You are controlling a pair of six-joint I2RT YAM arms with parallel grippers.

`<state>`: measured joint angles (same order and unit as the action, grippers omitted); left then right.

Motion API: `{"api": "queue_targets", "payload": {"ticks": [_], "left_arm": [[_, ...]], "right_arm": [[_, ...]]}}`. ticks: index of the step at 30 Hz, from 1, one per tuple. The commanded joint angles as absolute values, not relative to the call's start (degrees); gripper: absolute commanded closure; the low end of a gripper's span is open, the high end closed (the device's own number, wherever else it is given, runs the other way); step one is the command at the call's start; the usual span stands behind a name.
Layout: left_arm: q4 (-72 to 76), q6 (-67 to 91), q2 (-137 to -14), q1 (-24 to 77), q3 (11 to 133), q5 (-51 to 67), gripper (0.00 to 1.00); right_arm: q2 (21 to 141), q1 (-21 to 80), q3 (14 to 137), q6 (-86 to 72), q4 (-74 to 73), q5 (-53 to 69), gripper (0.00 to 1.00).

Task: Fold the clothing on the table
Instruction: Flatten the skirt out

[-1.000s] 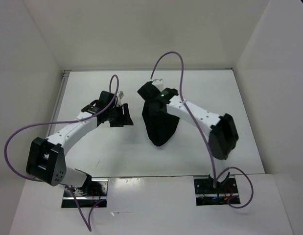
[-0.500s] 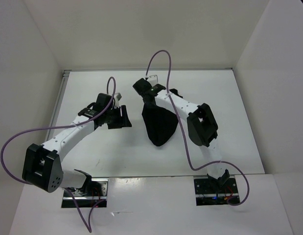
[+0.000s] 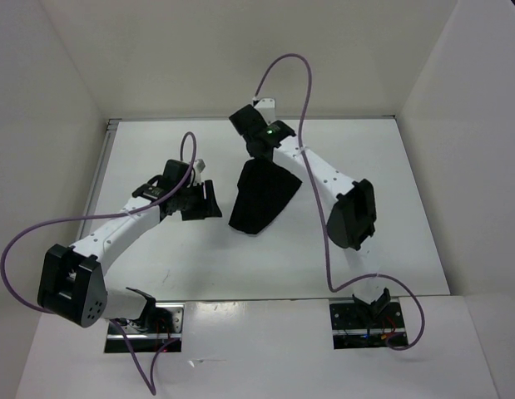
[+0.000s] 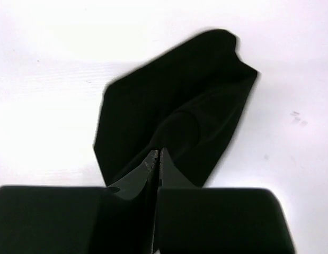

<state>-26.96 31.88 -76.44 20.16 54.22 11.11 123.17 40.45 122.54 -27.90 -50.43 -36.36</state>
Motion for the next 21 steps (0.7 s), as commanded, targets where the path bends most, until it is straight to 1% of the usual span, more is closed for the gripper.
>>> {"api": "queue_targets", "payload": {"ticks": [1, 2, 3, 4, 5, 6, 7, 8, 9, 10, 11, 12, 13, 14, 17, 20, 21], "left_arm": [[-25.8, 31.8, -75.3, 19.4, 54.7, 10.6, 0.32], [-25.8, 31.8, -75.8, 19.4, 54.1, 10.6, 0.32], [-25.8, 31.8, -75.8, 19.4, 54.1, 10.6, 0.32], [-25.8, 31.8, -75.8, 19.4, 54.1, 10.6, 0.32], [-25.2, 31.8, -75.8, 19.4, 53.5, 10.6, 0.32], [-25.2, 31.8, -76.5, 19.4, 53.5, 10.6, 0.32], [-25.2, 31.8, -76.5, 19.4, 53.5, 10.6, 0.32], [-25.2, 31.8, -77.1, 19.4, 52.9, 10.6, 0.32], [-25.2, 31.3, -77.7, 19.4, 52.9, 11.2, 0.32], [-24.7, 31.3, -77.7, 19.4, 52.9, 11.2, 0.32], [-24.7, 31.3, -79.0, 19.4, 52.9, 11.7, 0.32], [-24.7, 30.8, -79.0, 19.4, 53.5, 11.7, 0.32], [-24.7, 30.8, -80.0, 19.4, 54.5, 12.3, 0.32], [-24.7, 30.2, -81.0, 19.4, 55.0, 12.3, 0.32], [-24.7, 29.6, -83.4, 19.4, 57.6, 14.0, 0.32], [-23.3, 29.1, -85.8, 19.4, 59.1, 15.6, 0.32], [-23.3, 29.1, -86.5, 19.4, 59.2, 16.2, 0.33]], "right_arm": [[111.7, 40.2, 119.3, -32.7, -60.1, -40.5, 1.00], [106.9, 40.2, 112.1, -35.4, -61.4, -39.3, 1.00], [104.4, 40.8, 108.1, -37.1, -62.8, -38.2, 1.00], [101.9, 40.8, 100.2, -38.8, -65.9, -36.5, 1.00], [97.1, 41.3, 96.4, -42.2, -67.7, -34.8, 1.00], [94.9, 41.3, 92.8, -44.4, -69.9, -31.5, 1.00], [93.1, 42.0, 86.7, -46.4, -74.7, -29.7, 1.00], [90.7, 42.0, 83.0, -46.4, -74.7, -27.0, 1.00], [84.8, 42.0, 79.6, -46.7, -74.7, -17.8, 1.00], [82.0, 42.0, 76.7, -48.1, -74.7, -13.4, 0.78], [79.7, 42.0, 72.8, -49.5, -74.7, -10.3, 0.63], [76.5, 42.0, 72.3, -50.3, -74.7, -8.8, 0.59], [75.6, 42.0, 72.9, -50.9, -74.7, -8.8, 0.53], [75.1, 42.0, 74.0, -51.6, -74.7, -10.3, 0.51], [78.2, 41.3, 80.2, -52.3, -73.3, -16.8, 0.51], [84.5, 41.3, 81.7, -49.1, -68.3, -20.8, 0.51], [86.2, 41.3, 81.0, -48.5, -63.6, -20.8, 0.56]]}}
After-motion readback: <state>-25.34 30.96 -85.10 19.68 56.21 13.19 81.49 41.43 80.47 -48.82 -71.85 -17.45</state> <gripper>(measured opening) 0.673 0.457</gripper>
